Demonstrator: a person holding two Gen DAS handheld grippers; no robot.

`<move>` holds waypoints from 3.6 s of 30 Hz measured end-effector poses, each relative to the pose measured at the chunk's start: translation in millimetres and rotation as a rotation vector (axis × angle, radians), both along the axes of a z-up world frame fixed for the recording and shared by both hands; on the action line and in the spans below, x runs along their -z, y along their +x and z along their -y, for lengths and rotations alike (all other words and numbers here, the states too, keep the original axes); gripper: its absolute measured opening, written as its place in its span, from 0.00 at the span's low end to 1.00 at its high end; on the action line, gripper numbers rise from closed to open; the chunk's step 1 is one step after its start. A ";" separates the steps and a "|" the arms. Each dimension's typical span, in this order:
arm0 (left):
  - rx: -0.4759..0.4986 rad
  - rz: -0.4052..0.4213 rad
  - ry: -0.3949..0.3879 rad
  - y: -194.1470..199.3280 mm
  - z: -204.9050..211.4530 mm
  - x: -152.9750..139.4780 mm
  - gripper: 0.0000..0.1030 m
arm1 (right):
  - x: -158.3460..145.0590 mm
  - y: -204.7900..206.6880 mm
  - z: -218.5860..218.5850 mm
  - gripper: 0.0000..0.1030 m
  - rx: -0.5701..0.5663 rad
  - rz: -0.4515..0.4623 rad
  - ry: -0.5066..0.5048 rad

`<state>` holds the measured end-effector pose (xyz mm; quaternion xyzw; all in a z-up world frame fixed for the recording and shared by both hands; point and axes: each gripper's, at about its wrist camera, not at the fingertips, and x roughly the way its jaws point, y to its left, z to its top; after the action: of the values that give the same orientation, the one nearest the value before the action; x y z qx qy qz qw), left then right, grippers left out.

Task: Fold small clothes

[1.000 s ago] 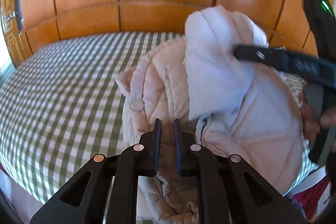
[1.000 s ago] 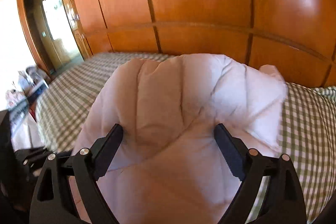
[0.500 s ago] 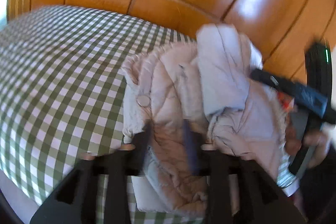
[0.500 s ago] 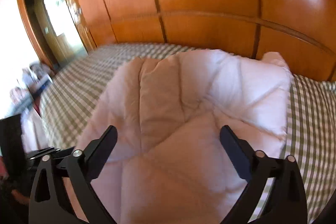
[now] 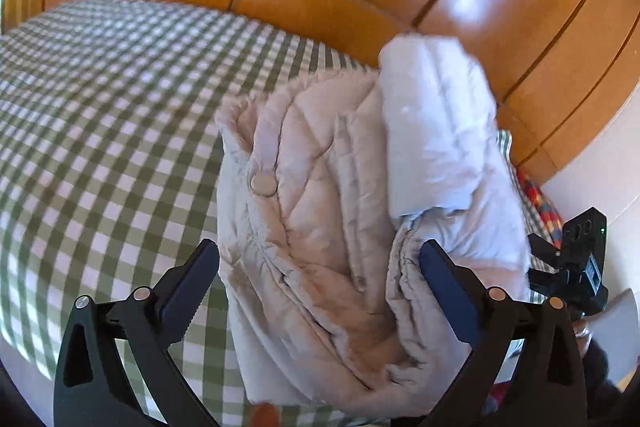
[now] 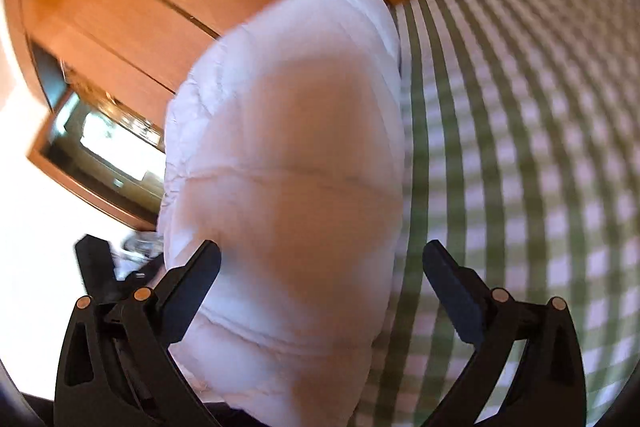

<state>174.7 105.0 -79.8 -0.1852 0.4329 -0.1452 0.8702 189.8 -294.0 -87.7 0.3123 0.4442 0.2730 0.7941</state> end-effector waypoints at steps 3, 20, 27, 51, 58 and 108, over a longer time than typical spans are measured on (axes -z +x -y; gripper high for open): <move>0.015 -0.041 -0.098 5.5 -15.9 19.5 0.97 | 11.1 4.9 3.5 0.98 -0.026 -0.023 0.114; 0.141 -0.032 -0.479 9.9 -31.8 75.0 0.62 | 10.8 44.8 -64.1 0.62 -0.172 -0.016 0.148; 0.244 -0.007 -0.486 10.0 10.6 65.4 0.52 | -20.1 26.6 -33.6 0.56 -0.131 0.056 0.059; 0.730 -0.087 -0.179 130.6 427.6 30.7 0.59 | -18.0 -55.7 243.5 0.67 0.534 0.054 -0.128; 0.685 -0.043 -0.114 122.1 402.2 6.2 0.59 | -45.2 -68.9 254.9 0.95 0.573 0.043 -0.281; 0.448 0.275 0.231 10.4 352.2 -65.1 0.78 | -97.8 -78.1 128.6 0.95 0.675 0.127 -0.808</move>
<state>185.2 -247.2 -14.7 0.0368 0.3544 -0.3073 0.8824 111.7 -422.5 10.2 0.0902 0.3398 -0.1724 0.9201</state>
